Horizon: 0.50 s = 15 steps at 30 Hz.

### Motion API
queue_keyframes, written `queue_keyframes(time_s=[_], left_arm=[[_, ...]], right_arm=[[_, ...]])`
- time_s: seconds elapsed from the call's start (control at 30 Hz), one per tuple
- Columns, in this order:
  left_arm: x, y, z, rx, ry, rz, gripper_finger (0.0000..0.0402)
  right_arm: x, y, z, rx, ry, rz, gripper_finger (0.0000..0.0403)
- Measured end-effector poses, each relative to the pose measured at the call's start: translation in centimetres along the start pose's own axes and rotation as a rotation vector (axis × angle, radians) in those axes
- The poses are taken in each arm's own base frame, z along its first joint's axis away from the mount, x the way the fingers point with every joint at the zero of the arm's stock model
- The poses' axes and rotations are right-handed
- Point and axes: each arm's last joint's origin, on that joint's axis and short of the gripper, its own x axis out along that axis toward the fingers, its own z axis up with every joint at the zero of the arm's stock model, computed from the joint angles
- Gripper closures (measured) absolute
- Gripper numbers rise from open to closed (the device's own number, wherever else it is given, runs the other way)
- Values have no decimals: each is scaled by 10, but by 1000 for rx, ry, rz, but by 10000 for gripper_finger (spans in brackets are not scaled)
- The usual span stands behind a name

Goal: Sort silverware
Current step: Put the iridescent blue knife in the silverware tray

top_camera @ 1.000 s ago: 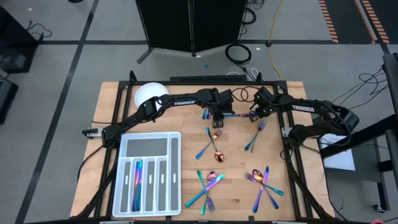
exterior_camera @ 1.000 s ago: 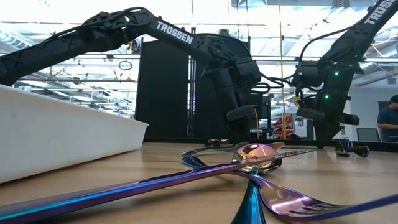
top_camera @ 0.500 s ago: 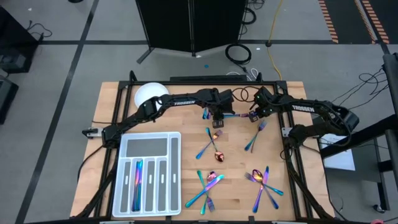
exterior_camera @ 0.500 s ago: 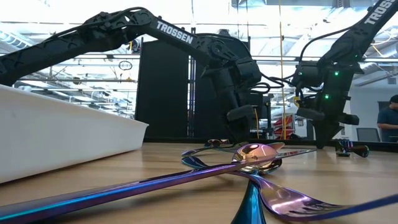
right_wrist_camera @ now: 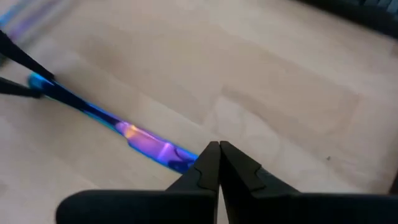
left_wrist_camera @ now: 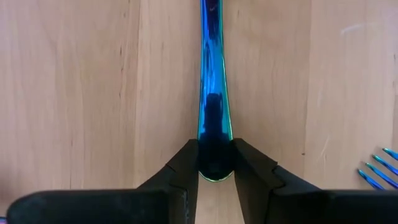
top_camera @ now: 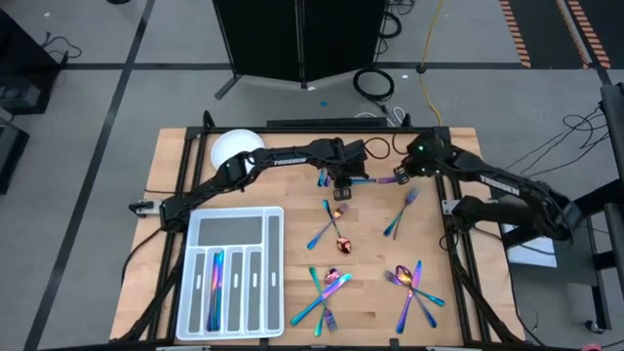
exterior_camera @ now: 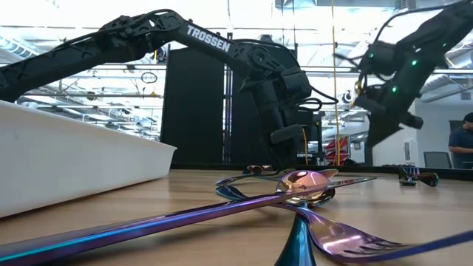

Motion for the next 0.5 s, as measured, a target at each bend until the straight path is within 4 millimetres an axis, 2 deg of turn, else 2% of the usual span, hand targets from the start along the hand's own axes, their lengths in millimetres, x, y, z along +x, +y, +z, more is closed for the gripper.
queue_keyframes(time_s=[0.17,0.33,0.4,0.5], left_arm=[[-8,0,2,-14,-8,3,322],[-21,-1,5,-20,-31,2,322],[-21,-2,5,-20,-35,-16,322],[-21,-2,5,-20,-30,-27,322]], right_arm=[[-14,-1,-1,3,-55,14,403],[-18,-1,0,41,-78,25,403],[-17,2,0,46,-77,78,403],[-11,9,-4,-43,-70,205,403]])
